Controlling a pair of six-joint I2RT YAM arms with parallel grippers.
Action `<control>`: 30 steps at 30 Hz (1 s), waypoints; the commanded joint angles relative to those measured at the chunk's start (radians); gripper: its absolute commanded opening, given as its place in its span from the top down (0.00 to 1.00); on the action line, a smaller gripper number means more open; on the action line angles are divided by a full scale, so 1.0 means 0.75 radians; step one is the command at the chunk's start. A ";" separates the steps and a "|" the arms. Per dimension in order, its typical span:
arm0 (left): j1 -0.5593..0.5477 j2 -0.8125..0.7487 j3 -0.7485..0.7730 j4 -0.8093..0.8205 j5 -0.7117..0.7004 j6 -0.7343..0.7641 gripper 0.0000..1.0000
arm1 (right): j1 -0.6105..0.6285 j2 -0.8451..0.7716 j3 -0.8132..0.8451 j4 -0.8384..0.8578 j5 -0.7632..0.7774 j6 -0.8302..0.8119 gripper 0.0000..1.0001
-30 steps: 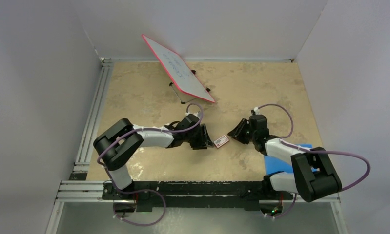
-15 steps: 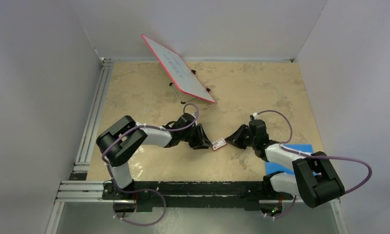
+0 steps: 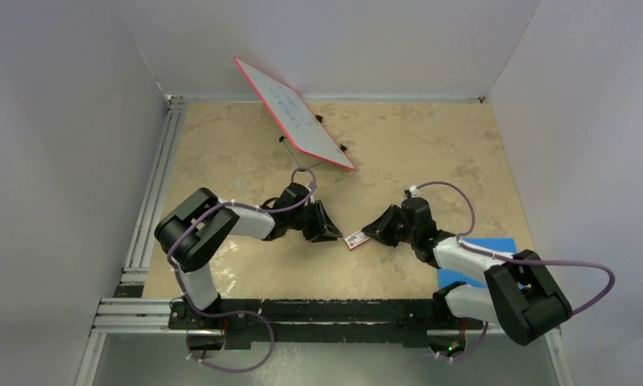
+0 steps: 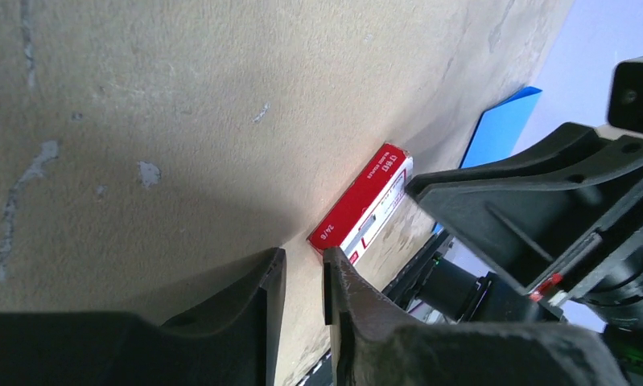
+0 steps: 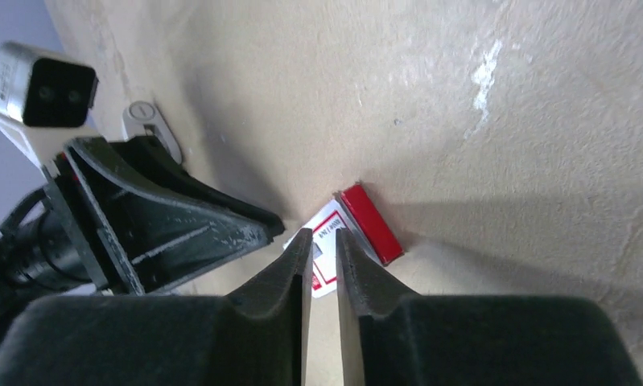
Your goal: Load the staples into the stapler
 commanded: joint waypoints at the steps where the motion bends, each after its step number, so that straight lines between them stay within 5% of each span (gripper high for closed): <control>1: 0.003 -0.104 -0.019 -0.031 -0.061 0.063 0.73 | 0.005 -0.111 0.140 -0.171 0.164 -0.065 0.77; 8: -0.021 -0.186 -0.040 -0.096 -0.053 0.119 0.53 | 0.003 -0.148 0.224 -0.355 0.287 -0.135 0.51; 16: -0.095 -0.060 -0.036 0.047 0.062 0.008 0.47 | 0.003 -0.007 0.247 -0.325 0.157 -0.291 0.48; 21: -0.099 0.028 0.006 0.099 0.104 -0.051 0.50 | 0.004 0.071 0.229 -0.252 0.074 -0.348 0.54; 30: -0.086 0.080 0.075 0.064 0.088 -0.050 0.71 | 0.003 0.109 0.148 -0.119 -0.099 -0.305 0.60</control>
